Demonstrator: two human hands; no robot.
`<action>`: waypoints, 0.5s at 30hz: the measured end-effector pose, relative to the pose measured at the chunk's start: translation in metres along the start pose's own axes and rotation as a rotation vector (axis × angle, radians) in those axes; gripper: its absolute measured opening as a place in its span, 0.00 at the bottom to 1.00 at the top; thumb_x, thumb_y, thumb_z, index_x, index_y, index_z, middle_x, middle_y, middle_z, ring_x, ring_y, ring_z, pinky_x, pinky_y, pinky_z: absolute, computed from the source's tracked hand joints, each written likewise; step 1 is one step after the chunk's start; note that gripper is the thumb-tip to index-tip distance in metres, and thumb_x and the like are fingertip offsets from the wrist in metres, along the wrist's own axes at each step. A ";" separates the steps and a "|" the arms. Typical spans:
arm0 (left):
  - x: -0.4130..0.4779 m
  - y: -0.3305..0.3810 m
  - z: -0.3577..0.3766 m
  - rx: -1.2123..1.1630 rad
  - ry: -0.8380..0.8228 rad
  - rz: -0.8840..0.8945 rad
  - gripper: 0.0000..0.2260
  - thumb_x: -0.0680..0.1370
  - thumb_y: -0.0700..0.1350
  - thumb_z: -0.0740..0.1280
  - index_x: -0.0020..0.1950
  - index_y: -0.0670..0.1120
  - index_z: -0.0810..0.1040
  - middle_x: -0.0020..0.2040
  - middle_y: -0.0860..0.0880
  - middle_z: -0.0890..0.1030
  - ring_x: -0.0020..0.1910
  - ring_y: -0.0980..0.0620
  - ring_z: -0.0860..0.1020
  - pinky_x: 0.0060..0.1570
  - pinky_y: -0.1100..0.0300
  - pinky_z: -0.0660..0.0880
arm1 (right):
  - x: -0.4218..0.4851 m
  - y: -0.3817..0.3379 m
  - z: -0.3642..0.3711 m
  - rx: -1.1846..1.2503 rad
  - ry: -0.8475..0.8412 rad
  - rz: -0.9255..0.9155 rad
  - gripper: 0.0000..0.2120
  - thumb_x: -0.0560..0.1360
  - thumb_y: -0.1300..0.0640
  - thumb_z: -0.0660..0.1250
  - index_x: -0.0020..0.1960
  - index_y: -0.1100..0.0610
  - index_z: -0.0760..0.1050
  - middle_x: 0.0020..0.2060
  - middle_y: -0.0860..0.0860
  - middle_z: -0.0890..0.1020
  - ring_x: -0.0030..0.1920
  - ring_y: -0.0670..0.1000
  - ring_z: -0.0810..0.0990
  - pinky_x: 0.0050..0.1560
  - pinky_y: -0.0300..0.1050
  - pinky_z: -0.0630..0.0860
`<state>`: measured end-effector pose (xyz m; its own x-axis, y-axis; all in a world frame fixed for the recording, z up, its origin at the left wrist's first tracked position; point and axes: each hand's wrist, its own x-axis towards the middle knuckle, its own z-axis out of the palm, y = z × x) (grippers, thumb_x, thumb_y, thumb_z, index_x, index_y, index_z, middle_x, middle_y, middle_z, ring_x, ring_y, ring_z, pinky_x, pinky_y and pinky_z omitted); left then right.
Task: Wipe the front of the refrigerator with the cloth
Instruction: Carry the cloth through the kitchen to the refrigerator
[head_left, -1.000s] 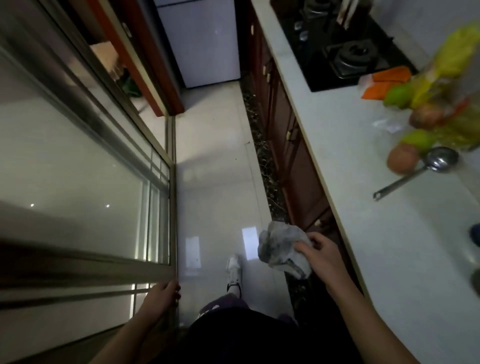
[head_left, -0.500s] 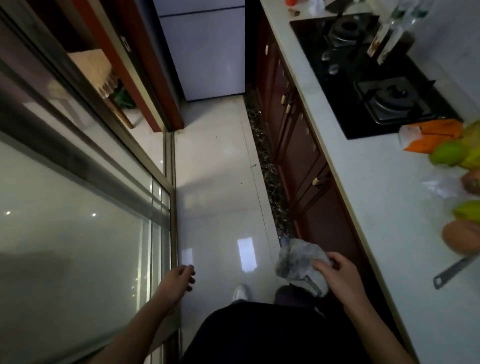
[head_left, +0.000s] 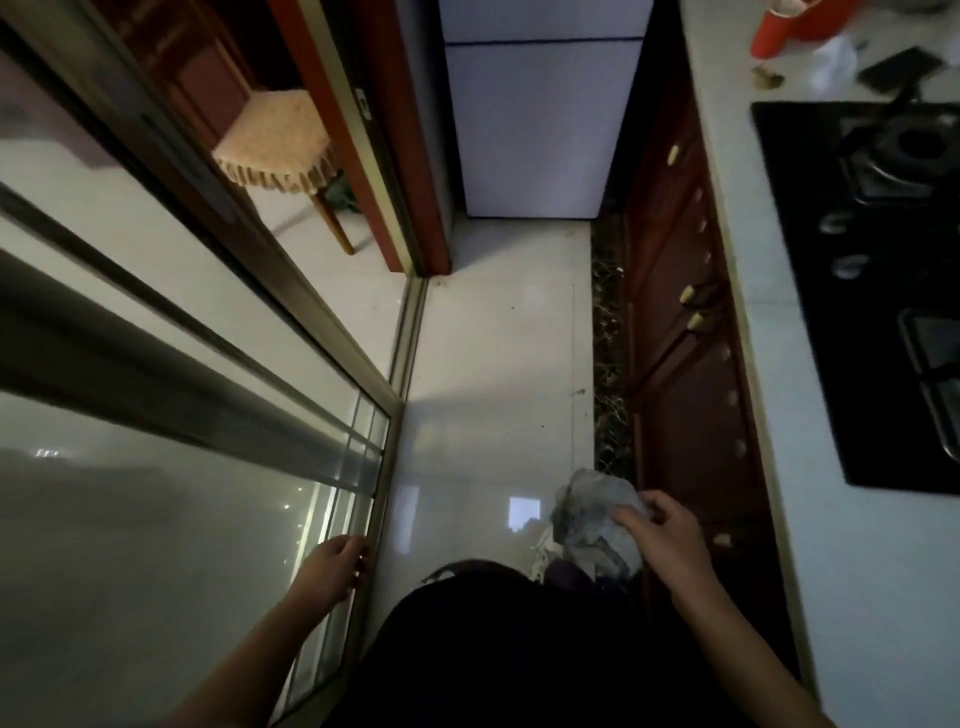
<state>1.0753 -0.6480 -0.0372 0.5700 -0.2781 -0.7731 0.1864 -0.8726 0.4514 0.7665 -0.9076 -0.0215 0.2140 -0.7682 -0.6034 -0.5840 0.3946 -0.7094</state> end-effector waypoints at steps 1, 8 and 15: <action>0.006 0.005 -0.004 -0.018 0.015 -0.018 0.13 0.84 0.43 0.60 0.46 0.38 0.79 0.39 0.41 0.80 0.35 0.45 0.76 0.32 0.60 0.67 | 0.019 -0.021 0.005 -0.035 -0.048 -0.025 0.06 0.72 0.55 0.77 0.45 0.54 0.82 0.44 0.56 0.85 0.47 0.58 0.84 0.49 0.52 0.79; 0.053 0.043 -0.030 -0.107 0.082 -0.151 0.13 0.84 0.43 0.60 0.41 0.41 0.78 0.35 0.43 0.78 0.28 0.48 0.75 0.24 0.67 0.65 | 0.119 -0.152 0.049 -0.177 -0.199 -0.221 0.06 0.70 0.55 0.77 0.44 0.53 0.81 0.43 0.55 0.84 0.45 0.57 0.83 0.49 0.55 0.80; 0.150 0.135 -0.062 -0.093 0.016 -0.161 0.15 0.85 0.44 0.58 0.42 0.41 0.76 0.36 0.42 0.76 0.29 0.48 0.72 0.28 0.64 0.63 | 0.199 -0.231 0.083 -0.162 -0.166 -0.167 0.04 0.71 0.58 0.76 0.44 0.56 0.82 0.44 0.58 0.85 0.47 0.59 0.84 0.47 0.52 0.79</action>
<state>1.2352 -0.7824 -0.0644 0.5393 -0.1308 -0.8319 0.3493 -0.8641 0.3624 1.0085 -1.1100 -0.0083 0.4357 -0.7173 -0.5438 -0.6444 0.1732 -0.7448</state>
